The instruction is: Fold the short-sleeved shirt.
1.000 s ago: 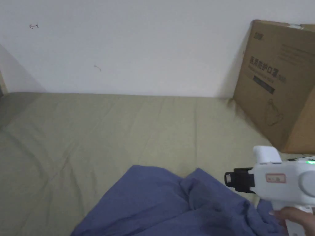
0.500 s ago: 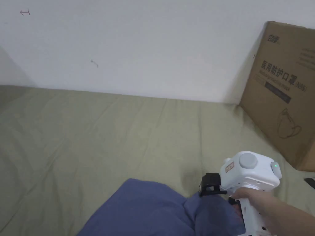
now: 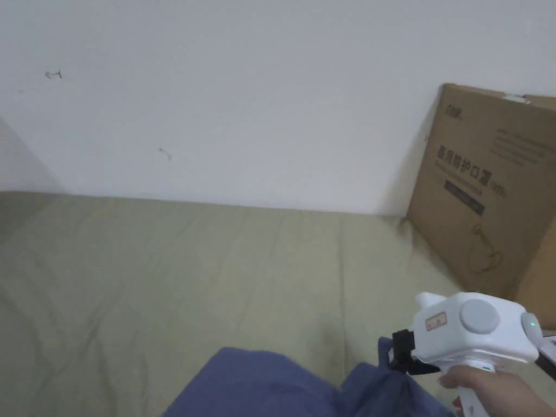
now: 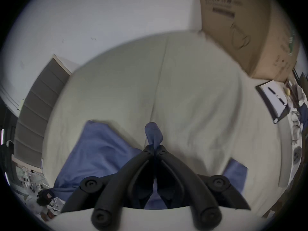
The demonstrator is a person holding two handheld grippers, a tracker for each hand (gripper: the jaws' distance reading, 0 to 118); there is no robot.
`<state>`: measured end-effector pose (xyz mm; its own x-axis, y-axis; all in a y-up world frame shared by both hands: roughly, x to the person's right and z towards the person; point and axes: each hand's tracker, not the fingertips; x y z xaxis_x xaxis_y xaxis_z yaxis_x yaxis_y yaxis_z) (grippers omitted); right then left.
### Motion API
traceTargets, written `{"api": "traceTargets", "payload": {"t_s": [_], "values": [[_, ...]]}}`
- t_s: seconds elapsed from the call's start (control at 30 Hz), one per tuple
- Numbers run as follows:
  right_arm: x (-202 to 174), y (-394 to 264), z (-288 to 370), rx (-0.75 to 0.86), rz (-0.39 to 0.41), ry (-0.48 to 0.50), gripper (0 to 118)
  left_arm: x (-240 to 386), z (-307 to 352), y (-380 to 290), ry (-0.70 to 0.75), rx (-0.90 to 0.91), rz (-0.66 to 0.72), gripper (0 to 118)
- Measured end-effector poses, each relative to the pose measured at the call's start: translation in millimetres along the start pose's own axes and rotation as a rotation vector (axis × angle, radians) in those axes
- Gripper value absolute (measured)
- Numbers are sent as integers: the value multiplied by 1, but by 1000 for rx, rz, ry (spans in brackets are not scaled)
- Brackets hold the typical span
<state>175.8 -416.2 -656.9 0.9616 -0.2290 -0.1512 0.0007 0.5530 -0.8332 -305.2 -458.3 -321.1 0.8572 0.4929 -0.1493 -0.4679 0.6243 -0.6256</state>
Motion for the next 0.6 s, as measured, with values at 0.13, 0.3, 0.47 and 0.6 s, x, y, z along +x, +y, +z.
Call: {"api": "traceTargets", "payload": {"t_s": [0.13, 0.3, 0.47, 0.6], "values": [[3, -8, 108, 109, 14, 90, 1, 22, 37, 20, -58, 58, -95, 7], [0, 2, 242, 269, 77, 110, 1, 65, 93, 73, -200, 164, -113, 7], [-17, 30, 356, 439, 114, 92, 1, 125, 148, 147, -177, 292, -250, 7], [-33, 66, 410, 529, 139, 85, 1, 164, 169, 198, -167, 316, -274, 7]]}}
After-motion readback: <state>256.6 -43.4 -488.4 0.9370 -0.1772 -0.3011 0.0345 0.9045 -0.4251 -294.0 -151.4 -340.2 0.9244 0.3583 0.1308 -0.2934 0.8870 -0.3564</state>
